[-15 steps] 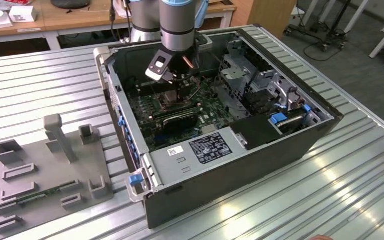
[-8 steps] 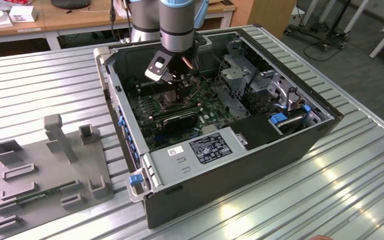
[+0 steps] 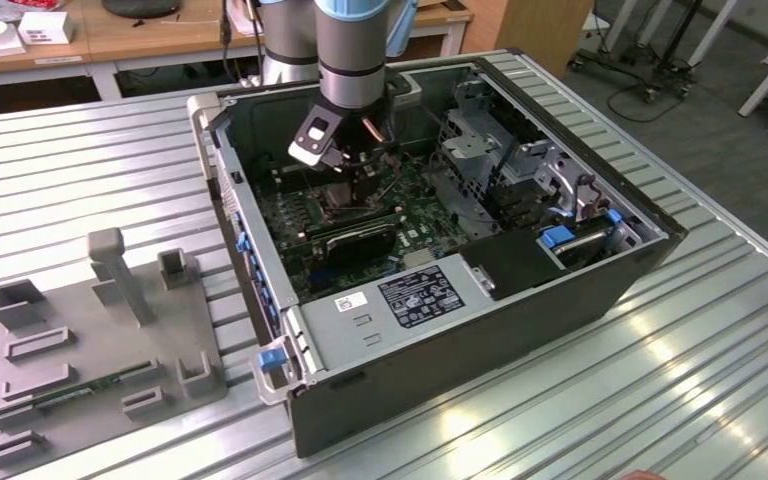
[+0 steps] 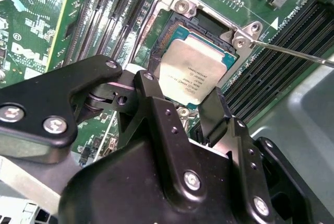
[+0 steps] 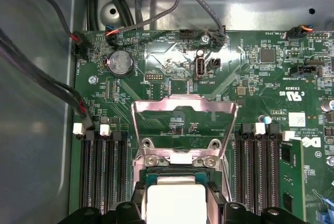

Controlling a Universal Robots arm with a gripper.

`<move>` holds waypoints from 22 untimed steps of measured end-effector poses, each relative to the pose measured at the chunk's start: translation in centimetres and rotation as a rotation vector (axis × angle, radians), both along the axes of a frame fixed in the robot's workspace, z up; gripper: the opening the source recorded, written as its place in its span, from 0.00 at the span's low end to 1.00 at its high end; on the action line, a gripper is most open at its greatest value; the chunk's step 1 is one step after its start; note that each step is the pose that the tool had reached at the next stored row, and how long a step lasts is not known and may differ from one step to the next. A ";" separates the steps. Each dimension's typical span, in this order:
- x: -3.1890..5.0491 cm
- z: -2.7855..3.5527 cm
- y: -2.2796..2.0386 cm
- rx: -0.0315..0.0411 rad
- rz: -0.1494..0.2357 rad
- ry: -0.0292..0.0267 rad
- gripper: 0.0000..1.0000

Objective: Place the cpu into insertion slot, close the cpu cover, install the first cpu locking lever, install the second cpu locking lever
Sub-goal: 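Place the cpu into insertion slot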

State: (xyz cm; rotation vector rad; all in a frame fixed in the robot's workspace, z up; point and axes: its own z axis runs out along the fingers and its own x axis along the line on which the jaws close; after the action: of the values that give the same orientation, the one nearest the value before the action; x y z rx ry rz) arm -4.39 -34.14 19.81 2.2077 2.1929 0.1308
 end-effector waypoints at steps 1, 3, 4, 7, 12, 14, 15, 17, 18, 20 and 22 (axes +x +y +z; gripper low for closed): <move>0.00 -0.07 0.00 0.0004 0.000 0.0000 0.54; 0.00 -0.16 0.00 0.0008 0.000 0.0001 0.54; 0.00 -0.19 0.00 0.0008 0.000 0.0001 0.54; -0.01 -0.22 0.00 0.0009 0.000 0.0001 0.54; -0.12 -0.23 0.00 0.0010 0.000 -0.0001 0.54; -0.20 -0.22 -0.01 0.0009 0.000 0.0000 0.54; -0.23 -0.23 -0.02 0.0010 0.000 0.0000 0.54; -0.24 -0.23 -0.09 0.0009 0.000 0.0000 0.54; -0.24 -0.23 -0.10 0.0006 0.000 0.0000 0.54; -0.24 -0.23 -0.15 -0.0005 0.000 0.0002 0.54; -0.23 -0.23 -0.17 -0.0011 0.000 0.0003 0.54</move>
State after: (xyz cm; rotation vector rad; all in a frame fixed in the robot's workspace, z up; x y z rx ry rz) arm -4.63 -34.31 19.58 2.2073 2.1926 0.1291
